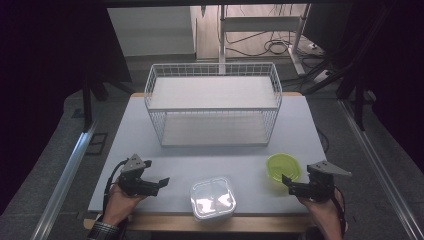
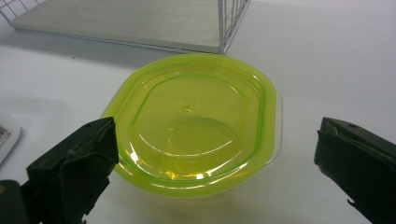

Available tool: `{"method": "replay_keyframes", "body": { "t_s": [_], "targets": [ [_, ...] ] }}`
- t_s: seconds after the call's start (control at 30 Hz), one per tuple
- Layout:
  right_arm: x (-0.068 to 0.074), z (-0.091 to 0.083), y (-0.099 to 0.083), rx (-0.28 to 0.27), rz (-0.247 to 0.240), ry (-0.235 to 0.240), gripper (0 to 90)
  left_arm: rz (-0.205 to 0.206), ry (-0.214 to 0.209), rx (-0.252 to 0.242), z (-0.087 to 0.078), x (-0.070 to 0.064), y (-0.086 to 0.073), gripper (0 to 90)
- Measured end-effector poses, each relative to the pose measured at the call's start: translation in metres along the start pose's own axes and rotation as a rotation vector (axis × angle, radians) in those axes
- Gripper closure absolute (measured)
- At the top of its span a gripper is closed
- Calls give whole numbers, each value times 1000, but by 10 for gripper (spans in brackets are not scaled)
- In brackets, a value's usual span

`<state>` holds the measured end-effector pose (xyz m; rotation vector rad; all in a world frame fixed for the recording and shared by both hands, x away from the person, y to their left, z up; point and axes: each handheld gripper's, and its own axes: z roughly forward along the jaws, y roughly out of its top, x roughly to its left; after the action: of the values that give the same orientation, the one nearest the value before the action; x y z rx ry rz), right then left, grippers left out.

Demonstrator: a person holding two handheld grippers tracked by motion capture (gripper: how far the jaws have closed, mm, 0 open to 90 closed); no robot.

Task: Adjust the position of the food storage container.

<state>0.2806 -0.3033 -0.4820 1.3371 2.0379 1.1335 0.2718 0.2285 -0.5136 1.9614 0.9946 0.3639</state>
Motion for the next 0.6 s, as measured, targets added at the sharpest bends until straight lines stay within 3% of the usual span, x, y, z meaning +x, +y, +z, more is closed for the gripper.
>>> {"method": "replay_keyframes", "body": {
  "t_s": [0.1,0.23,0.27,0.3,0.33,0.37,0.4,0.43,0.6],
  "targets": [
    [3,-1,1,1,-13,-10,65,13,-11,2,-1,-4,1,80],
    [14,-9,7,-25,-36,-10,212,44,-7,2,-4,-14,3,162],
    [16,-11,8,-28,-35,-6,250,51,-25,-9,-6,-20,3,183],
    [16,-11,8,-28,-35,-6,250,51,-25,-9,-6,-20,3,209],
    [21,-14,11,-39,-43,10,334,63,-35,-19,-8,-26,3,233],
    [21,-14,11,-39,-43,10,334,63,-35,-19,-8,-26,3,259],
    [23,-16,11,-40,-49,25,379,71,-45,-22,-10,-30,3,259],
    [29,-17,12,-30,-66,75,479,81,-57,-26,-11,-35,3,340],
    [45,-15,12,5,-110,188,659,88,-105,-15,-13,-46,-2,506]
  ]
}}
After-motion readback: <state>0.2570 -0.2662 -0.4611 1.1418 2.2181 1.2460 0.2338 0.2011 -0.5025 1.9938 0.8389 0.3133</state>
